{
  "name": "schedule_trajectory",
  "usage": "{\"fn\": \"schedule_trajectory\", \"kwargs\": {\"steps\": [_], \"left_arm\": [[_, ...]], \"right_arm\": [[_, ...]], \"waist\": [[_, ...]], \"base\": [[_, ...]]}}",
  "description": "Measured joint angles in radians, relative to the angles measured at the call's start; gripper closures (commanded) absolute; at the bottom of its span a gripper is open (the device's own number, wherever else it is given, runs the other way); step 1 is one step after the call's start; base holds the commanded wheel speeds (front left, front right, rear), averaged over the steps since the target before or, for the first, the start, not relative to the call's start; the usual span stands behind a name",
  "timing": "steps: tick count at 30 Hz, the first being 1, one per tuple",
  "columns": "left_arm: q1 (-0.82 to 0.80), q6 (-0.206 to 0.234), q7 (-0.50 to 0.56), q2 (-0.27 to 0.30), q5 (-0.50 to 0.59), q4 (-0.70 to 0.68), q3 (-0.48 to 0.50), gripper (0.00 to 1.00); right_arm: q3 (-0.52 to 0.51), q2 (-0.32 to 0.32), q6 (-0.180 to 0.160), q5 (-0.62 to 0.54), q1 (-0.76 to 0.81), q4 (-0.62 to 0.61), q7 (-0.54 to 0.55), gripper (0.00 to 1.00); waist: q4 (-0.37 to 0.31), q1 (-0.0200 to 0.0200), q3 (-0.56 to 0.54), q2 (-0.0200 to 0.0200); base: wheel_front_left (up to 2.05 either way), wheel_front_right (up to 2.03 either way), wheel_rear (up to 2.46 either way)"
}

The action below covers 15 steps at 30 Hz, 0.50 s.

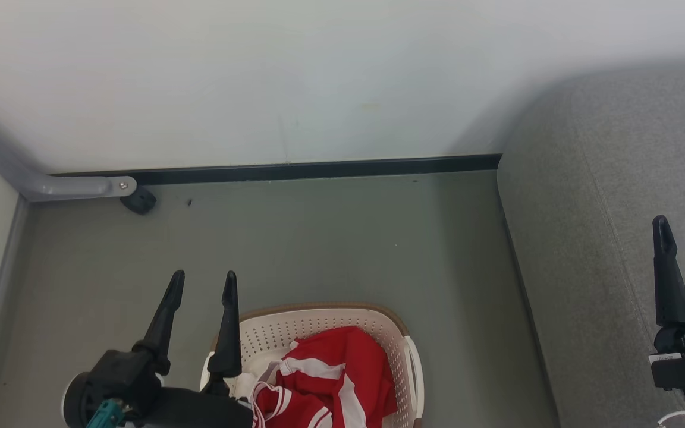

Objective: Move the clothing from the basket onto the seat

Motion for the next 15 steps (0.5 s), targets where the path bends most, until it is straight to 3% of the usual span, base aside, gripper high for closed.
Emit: {"fn": "schedule_trajectory", "kwargs": {"steps": [15], "left_arm": [[-0.159,0.000,0.100,-0.028,0.063,0.034,-0.073,0.00]], "right_arm": [[-0.028,0.000,0.018,0.041,-0.052,0.022,0.000,0.00]], "waist": [[-0.028,0.0001,0.174,0.0000]], "base": [[0.00,0.00,0.00]]}}
